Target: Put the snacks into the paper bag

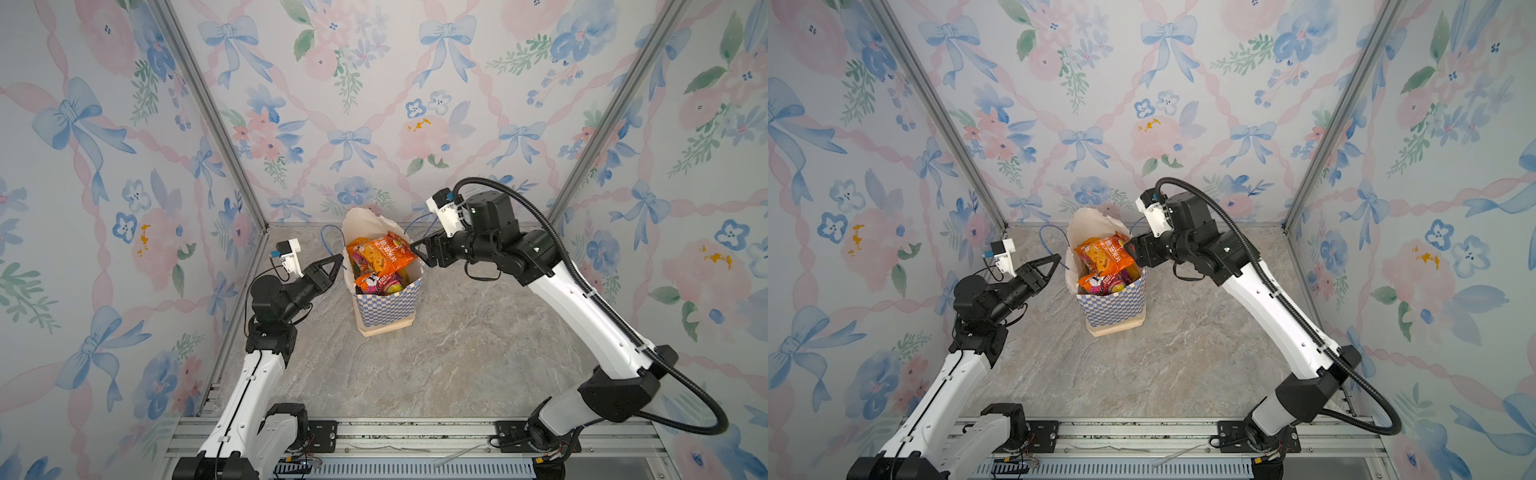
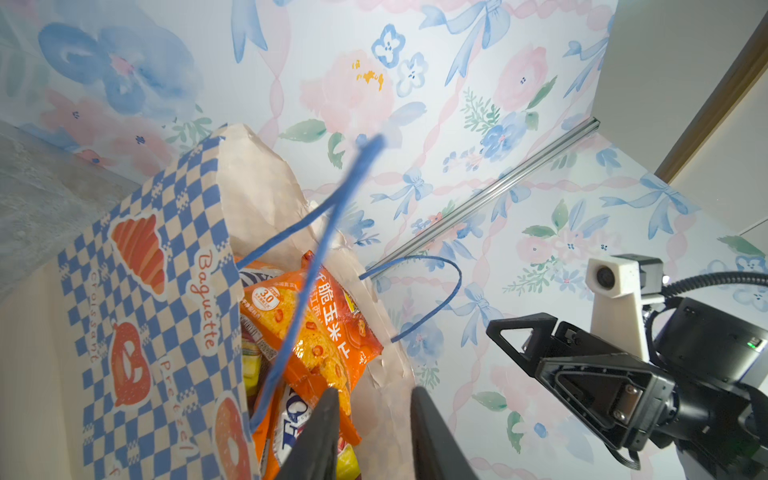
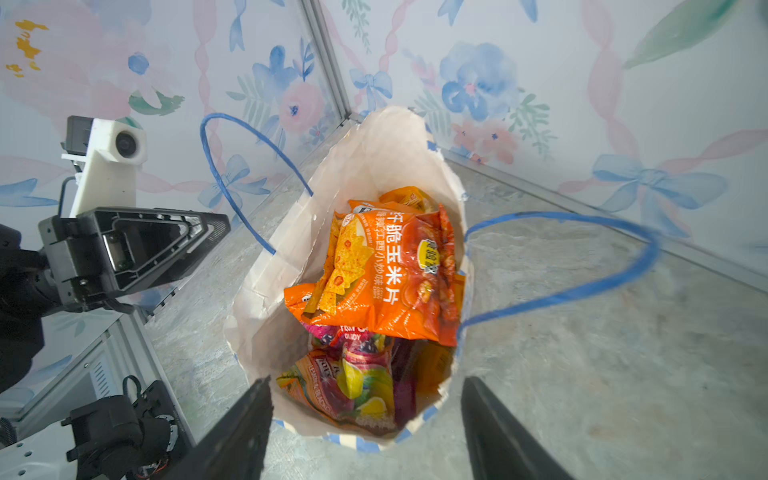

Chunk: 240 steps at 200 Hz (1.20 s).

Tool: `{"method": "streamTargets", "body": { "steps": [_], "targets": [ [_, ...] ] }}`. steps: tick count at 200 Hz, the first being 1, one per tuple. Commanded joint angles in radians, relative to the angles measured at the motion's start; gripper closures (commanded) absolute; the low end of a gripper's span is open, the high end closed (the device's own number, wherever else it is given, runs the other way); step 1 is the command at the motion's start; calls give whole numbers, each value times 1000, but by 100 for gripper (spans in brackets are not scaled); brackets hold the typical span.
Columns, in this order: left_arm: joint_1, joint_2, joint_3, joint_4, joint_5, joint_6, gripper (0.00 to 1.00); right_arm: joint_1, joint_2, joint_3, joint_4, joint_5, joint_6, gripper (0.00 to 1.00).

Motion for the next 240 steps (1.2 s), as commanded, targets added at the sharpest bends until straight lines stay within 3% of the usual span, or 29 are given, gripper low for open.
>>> {"method": "streamTargets", "body": {
  "steps": [1,37,58,104,107,109,110,114,145,191,240],
  "targets": [
    [20,-75,83,-145,-54,138,63,-52,-133,-90,-53,89,-68,27],
    [42,-145,129,-301,-197,320,49,-218,-344,-298,0,160,-117,24],
    [49,-160,100,-295,-256,380,43,-337,-449,-458,102,214,-134,20],
    [65,-133,31,-238,-326,458,37,-544,-526,-679,238,176,-117,17],
    [65,-132,24,-229,-330,465,31,-550,-526,-691,247,176,-118,17],
    [66,-130,19,-223,-333,470,11,-555,-526,-700,254,177,-117,17],
    [66,-130,17,-219,-335,471,6,-557,-526,-704,258,177,-117,17],
    [66,-129,5,-212,-347,478,2,-564,-526,-722,274,179,-118,17],
    [89,-134,-92,-130,-449,492,2,-584,-530,-902,451,229,-123,17],
    [103,-107,-232,47,-553,502,2,-609,-479,-1216,873,291,-109,17],
    [104,-40,-322,188,-635,575,2,-615,-287,-1306,1109,315,-97,19]
  ]
}}
